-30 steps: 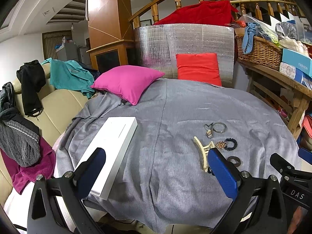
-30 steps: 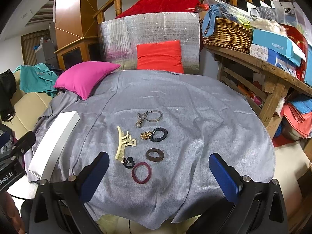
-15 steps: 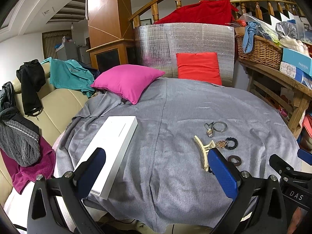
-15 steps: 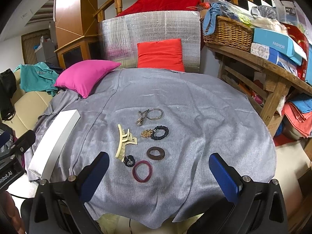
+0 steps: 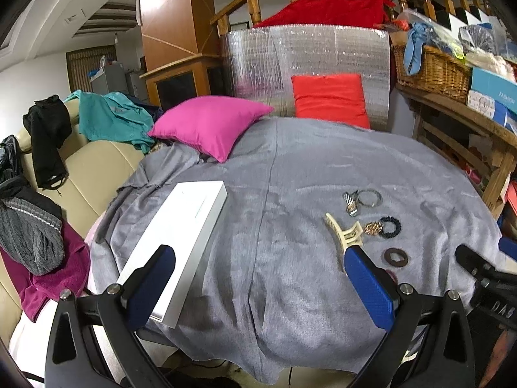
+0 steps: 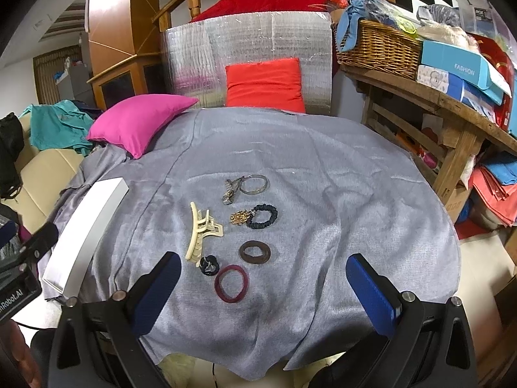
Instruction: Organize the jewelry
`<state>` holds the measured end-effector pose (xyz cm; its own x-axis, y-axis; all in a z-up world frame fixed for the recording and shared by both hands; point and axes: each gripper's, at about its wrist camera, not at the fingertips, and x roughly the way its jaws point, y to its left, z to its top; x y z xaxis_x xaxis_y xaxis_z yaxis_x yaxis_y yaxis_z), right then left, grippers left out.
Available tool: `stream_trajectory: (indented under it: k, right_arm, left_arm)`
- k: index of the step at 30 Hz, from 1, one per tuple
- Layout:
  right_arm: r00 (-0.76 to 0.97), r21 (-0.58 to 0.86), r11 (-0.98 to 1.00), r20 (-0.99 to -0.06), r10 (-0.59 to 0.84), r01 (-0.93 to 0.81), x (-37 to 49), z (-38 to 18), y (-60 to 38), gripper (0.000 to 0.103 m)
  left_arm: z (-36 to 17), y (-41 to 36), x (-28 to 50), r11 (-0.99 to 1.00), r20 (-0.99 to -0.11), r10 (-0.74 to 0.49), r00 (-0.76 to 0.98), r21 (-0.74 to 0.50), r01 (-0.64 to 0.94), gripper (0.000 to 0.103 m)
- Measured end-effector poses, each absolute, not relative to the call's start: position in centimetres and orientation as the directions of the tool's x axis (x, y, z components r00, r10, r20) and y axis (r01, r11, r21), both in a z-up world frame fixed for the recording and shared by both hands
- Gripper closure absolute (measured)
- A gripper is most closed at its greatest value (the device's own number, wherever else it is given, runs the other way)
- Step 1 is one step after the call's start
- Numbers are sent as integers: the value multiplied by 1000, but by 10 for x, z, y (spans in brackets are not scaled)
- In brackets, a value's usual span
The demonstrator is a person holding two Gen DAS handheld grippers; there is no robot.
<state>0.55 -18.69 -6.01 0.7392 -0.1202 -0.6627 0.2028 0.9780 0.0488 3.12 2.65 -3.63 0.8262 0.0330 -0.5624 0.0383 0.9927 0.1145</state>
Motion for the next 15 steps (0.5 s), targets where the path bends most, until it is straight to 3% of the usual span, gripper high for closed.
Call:
stream_trajectory:
  k: [10,15]
  right_arm:
    - [707,173,964,-707,-23,203,53,-80,-249,0]
    - [672,257,945,-738,57,202,87,-98,-273,0]
  left_arm:
    - [-114,38,112,991,-743,69,666,125,38,0]
    - [-127,35,127,995,-776,40,629,91,50,0]
